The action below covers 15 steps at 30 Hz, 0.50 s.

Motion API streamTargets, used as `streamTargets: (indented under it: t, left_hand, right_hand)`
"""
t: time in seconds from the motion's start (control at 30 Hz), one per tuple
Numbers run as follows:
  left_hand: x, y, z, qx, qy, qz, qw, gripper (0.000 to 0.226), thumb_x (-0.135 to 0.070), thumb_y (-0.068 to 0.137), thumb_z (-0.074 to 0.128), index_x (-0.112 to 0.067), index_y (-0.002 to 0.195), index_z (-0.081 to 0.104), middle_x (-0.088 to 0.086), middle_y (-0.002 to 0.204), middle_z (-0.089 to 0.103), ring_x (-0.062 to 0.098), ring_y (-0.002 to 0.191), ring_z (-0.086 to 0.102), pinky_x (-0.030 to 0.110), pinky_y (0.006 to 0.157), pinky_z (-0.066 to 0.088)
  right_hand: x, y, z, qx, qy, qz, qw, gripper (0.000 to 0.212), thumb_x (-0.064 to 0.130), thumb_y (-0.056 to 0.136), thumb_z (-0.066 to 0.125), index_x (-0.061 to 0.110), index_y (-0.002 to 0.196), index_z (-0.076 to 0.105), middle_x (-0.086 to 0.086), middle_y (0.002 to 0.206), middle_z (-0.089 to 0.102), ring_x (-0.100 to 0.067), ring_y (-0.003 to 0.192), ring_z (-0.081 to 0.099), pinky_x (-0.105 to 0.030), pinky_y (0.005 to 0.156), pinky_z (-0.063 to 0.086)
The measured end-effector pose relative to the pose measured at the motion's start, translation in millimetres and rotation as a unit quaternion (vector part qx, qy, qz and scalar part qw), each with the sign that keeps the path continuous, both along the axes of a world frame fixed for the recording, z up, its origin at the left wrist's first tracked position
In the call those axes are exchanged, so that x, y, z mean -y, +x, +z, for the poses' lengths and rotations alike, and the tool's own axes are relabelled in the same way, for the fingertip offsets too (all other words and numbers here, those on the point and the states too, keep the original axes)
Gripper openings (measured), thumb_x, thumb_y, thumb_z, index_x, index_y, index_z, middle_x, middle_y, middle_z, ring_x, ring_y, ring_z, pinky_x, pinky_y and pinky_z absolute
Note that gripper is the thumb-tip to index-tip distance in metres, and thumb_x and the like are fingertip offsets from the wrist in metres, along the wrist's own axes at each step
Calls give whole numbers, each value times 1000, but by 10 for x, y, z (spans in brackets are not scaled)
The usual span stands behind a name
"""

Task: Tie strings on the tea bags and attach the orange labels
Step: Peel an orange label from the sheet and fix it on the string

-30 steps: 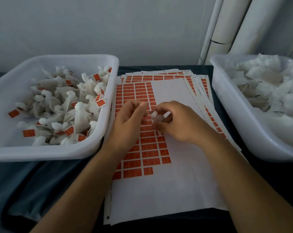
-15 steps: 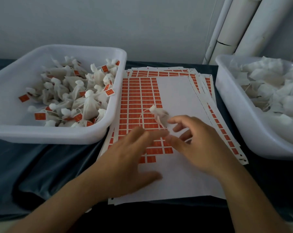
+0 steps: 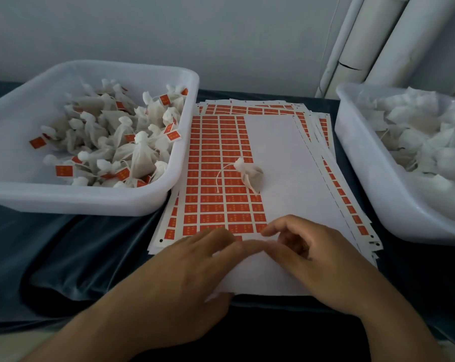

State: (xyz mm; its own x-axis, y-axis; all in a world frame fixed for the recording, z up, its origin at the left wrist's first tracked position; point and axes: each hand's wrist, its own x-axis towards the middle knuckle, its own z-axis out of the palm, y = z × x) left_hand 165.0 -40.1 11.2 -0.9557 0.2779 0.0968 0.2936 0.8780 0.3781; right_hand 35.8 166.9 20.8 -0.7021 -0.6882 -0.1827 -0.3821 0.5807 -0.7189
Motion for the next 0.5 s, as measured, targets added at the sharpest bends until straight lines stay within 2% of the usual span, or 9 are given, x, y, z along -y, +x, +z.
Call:
streamTargets:
  t: [0.07, 0.13, 0.17, 0.23, 0.3, 0.37, 0.4, 0.47, 0.5]
  left_hand:
    - [57, 7, 30, -49, -26, 26, 998, 56, -48, 90, 56, -52, 143, 37, -32, 123, 44, -19, 105, 42, 4, 85, 36]
    - [61, 17, 25, -110, -16, 60, 992, 42, -37, 88, 65, -41, 128, 53, -27, 115, 51, -12, 100, 44, 13, 86, 46]
    - [48, 20, 16, -145, 2, 75, 987, 35, -31, 88, 68, -37, 122, 57, -25, 113, 52, -10, 100, 45, 15, 86, 47]
    - [22, 23, 21, -207, 30, 94, 973, 17, -26, 95, 65, -30, 112, 62, -20, 110, 52, -8, 100, 46, 13, 87, 45]
    - [10, 29, 39, -253, 41, 103, 961, 9, -28, 101, 59, -26, 108, 64, -16, 108, 54, -4, 100, 50, 11, 88, 44]
    - [-2, 38, 48, -287, 50, 110, 950, 7, -27, 101, 60, -25, 106, 65, -12, 105, 56, 6, 96, 57, 17, 86, 48]
    - [-6, 46, 47, -306, 52, 111, 944, 6, -25, 102, 61, -24, 105, 66, -11, 103, 56, 9, 93, 58, 19, 85, 48]
    - [-11, 63, 58, -331, 45, 105, 937, 9, -28, 104, 60, -24, 104, 68, -10, 101, 55, 8, 90, 57, 17, 88, 45]
    - [-7, 72, 68, -335, 37, 98, 936, 10, -30, 104, 59, -25, 105, 68, -9, 100, 55, 7, 91, 55, 17, 90, 44]
  right_hand:
    - [-72, 44, 64, 57, -48, 14, 997, 37, 73, 82, 49, 46, 102, 65, 22, 91, 69, 1, 82, 67, -15, 66, 53]
    - [-138, 126, 107, 173, -105, 65, 977, 34, 71, 91, 53, 43, 98, 71, 11, 87, 74, -3, 67, 68, -12, 58, 50]
    - [-147, 194, 119, 221, -118, 101, 963, 34, 70, 92, 54, 42, 98, 73, 9, 88, 75, -2, 67, 68, -10, 58, 49]
    - [-124, 310, 83, 269, -100, 149, 946, 35, 77, 87, 56, 48, 97, 74, 16, 92, 76, 4, 75, 69, -9, 67, 51]
    - [-53, 368, 47, 324, -60, 176, 928, 50, 87, 76, 52, 50, 103, 74, 18, 97, 76, 3, 83, 69, -14, 75, 52]
    - [53, 396, 42, 368, -102, 148, 912, 65, 91, 70, 57, 50, 120, 66, 7, 115, 76, -13, 98, 73, -28, 82, 57]
    - [90, 410, 32, 392, -179, 106, 896, 71, 86, 67, 68, 49, 127, 60, 2, 121, 74, -22, 106, 73, -35, 85, 58]
    - [174, 452, 15, 466, -367, -32, 804, 86, 66, 53, 93, 44, 129, 59, -6, 126, 72, -30, 114, 71, -41, 85, 60]
    - [233, 517, -7, 489, -434, -83, 752, 90, 57, 45, 98, 40, 127, 63, -8, 125, 72, -31, 113, 71, -42, 83, 62]
